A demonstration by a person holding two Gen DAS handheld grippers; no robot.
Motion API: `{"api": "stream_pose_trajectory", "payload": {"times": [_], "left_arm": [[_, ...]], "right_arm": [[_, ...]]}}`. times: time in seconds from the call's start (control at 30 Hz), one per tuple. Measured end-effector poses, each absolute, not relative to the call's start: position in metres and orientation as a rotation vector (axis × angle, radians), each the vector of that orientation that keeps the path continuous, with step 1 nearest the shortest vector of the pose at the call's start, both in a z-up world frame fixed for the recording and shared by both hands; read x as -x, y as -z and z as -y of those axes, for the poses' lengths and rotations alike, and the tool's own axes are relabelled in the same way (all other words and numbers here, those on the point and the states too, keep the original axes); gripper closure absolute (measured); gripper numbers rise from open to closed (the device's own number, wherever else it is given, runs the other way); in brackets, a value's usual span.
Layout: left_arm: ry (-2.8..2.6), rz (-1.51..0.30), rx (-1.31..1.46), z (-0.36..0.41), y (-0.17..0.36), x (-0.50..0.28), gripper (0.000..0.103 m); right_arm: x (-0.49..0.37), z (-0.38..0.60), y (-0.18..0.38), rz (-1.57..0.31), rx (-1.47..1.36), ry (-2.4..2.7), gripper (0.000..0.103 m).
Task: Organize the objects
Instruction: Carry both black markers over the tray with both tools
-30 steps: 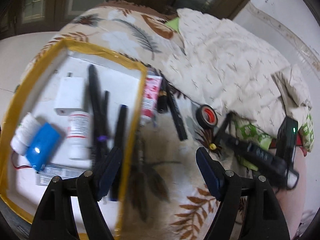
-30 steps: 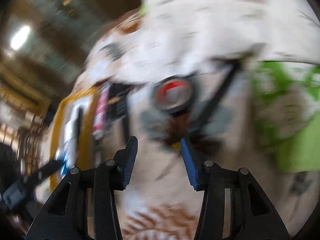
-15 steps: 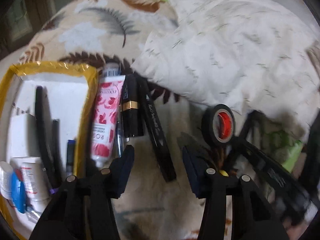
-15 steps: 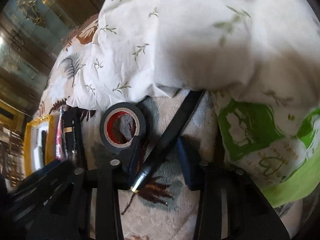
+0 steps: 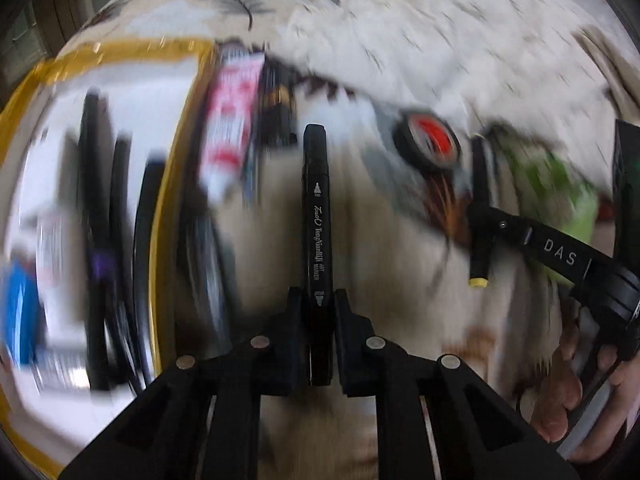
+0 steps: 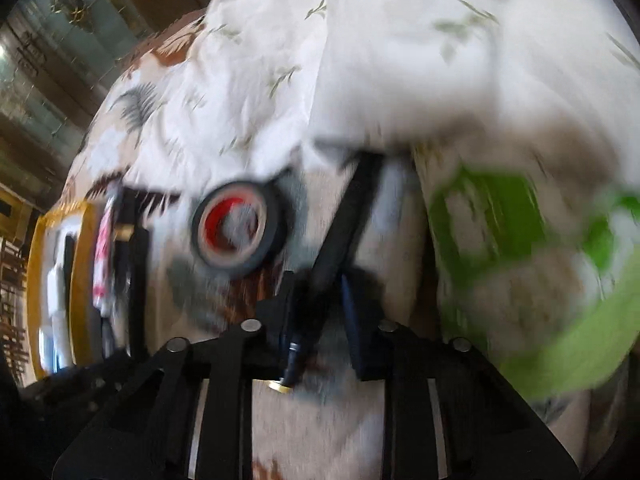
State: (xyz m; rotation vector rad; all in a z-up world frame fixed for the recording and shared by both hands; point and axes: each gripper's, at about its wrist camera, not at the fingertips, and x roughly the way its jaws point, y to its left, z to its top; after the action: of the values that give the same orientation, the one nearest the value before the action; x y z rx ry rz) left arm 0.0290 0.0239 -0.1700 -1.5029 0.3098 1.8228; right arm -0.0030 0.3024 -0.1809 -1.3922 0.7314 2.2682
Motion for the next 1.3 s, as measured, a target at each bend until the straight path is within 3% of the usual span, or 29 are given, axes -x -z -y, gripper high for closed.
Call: {"api": "stream_pose_trajectory", "payload": {"times": [0.27, 0.37, 0.53, 0.6, 0.73, 0.97, 1.3], "left_arm": [[-1.775, -0.236, 1.52, -0.011, 0.167, -0.031, 0.084], [-1.812, -0.306, 1.505, -0.03, 0.167, -0.025, 0.075], [-1.859, -0.388, 1.439, -0.039, 0.171, -0.03, 0.077], [-1.889, -0.418, 1.376, -0.032, 0.171, -0.036, 0.089], [-1.871, -0.295, 1.319, -0.007, 0.166, -0.041, 0.09], [-1.842, -0.054, 1.291, 0.041, 0.122, -0.038, 0.09], [-2.015, 0.056, 1.284, 0.111, 0.083, 0.02, 0.09]], "right_arm": [[-0.049, -0.242, 0.187, -0.727, 1.515, -2.435, 0.088], [-0.048, -0.251, 0.191, -0.825, 1.501, -2.446, 0.087], [-0.044, -0.247, 0.196, -0.835, 1.497, -2.457, 0.087], [-0.043, -0.247, 0.198, -0.819, 1.482, -2.467, 0.087], [-0.043, -0.242, 0.191, -0.737, 1.487, -2.463, 0.087], [-0.043, -0.218, 0.159, -0.828, 1.461, -2.558, 0.087], [-0.003, -0.146, 0.119, -0.779, 1.483, -2.754, 0.087]]}}
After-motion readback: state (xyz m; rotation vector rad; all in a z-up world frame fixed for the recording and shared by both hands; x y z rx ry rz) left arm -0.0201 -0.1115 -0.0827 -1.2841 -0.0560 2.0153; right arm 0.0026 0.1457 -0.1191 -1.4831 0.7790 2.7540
